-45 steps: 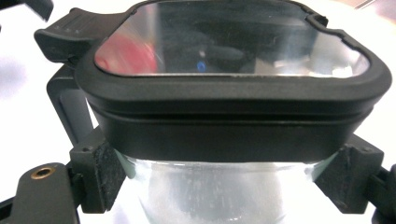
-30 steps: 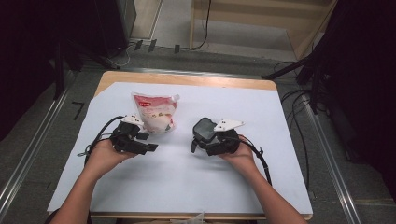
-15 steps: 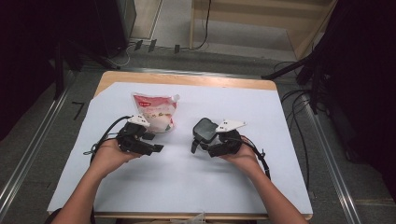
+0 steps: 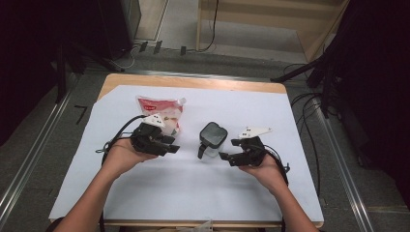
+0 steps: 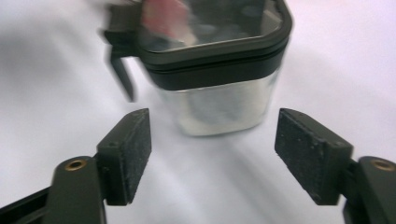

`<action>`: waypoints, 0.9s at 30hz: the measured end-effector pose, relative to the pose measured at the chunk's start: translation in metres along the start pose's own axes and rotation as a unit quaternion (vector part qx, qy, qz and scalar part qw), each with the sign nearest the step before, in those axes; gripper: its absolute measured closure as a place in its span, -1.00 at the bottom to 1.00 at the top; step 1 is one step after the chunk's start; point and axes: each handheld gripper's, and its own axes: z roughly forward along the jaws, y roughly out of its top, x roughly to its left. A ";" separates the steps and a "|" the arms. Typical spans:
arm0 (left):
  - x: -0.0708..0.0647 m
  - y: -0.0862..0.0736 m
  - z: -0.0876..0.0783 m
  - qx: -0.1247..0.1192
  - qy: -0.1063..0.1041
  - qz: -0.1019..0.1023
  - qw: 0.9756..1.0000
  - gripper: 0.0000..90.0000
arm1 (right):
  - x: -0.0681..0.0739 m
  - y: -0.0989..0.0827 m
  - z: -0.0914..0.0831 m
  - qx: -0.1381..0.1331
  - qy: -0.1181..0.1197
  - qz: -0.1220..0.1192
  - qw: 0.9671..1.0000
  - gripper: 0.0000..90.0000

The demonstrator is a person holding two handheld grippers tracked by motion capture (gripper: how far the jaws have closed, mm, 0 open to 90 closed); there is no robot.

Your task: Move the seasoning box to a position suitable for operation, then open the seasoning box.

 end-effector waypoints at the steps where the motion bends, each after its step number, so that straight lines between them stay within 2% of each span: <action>1: 0.001 0.003 0.000 -0.001 -0.001 0.003 1.000 0.38 | 0.002 0.000 -0.003 -0.002 0.006 0.001 1.000 -0.25; 3: 0.000 0.008 0.001 -0.004 0.001 0.002 1.000 0.45 | 0.008 0.002 -0.008 -0.006 -0.008 -0.023 1.000 -0.18; 5: -0.002 0.013 0.002 0.003 0.004 0.008 1.000 0.53 | 0.011 0.003 -0.011 -0.003 -0.017 -0.034 0.999 -0.09; 8: -0.005 0.019 0.004 -0.005 0.000 0.014 1.000 0.74 | 0.009 0.005 -0.016 -0.006 -0.038 -0.032 0.999 0.13; 9: -0.005 0.019 0.004 -0.002 0.003 0.015 1.000 0.89 | 0.004 0.007 -0.019 -0.008 -0.042 -0.019 0.999 0.23; 10: -0.005 0.019 0.007 0.001 0.001 0.016 1.000 0.89 | 0.004 0.007 -0.019 -0.008 -0.042 -0.019 0.999 0.23; 11: -0.005 0.018 0.009 0.002 0.002 0.012 1.000 0.96 | 0.000 0.008 -0.021 -0.015 -0.037 -0.009 0.999 0.29; 12: -0.004 0.017 0.012 0.001 -0.006 0.007 1.000 1.00 | -0.003 0.008 -0.024 -0.018 -0.041 -0.001 0.999 0.34; 14: -0.003 0.016 0.019 0.007 -0.019 0.002 1.000 1.00 | -0.008 0.008 -0.026 -0.027 -0.049 0.007 0.998 0.49; 17: -0.003 0.016 0.025 -0.002 -0.025 0.005 1.000 1.00 | -0.011 0.007 -0.026 -0.026 -0.047 0.018 0.998 0.79; 19: -0.003 0.018 0.028 0.003 -0.021 0.012 1.000 1.00 | -0.012 0.007 -0.023 -0.018 -0.045 0.017 0.999 0.98; 23: -0.004 0.018 0.035 0.002 -0.024 0.009 1.000 1.00 | -0.012 0.011 -0.014 -0.007 -0.046 0.018 0.999 1.00; 25: -0.006 0.019 0.038 0.010 -0.021 0.016 1.000 1.00 | -0.011 0.013 -0.009 -0.004 -0.053 0.015 0.998 1.00; 27: -0.008 0.019 0.041 0.004 -0.019 0.015 1.000 1.00 | -0.011 0.013 -0.008 -0.002 -0.053 0.017 0.998 1.00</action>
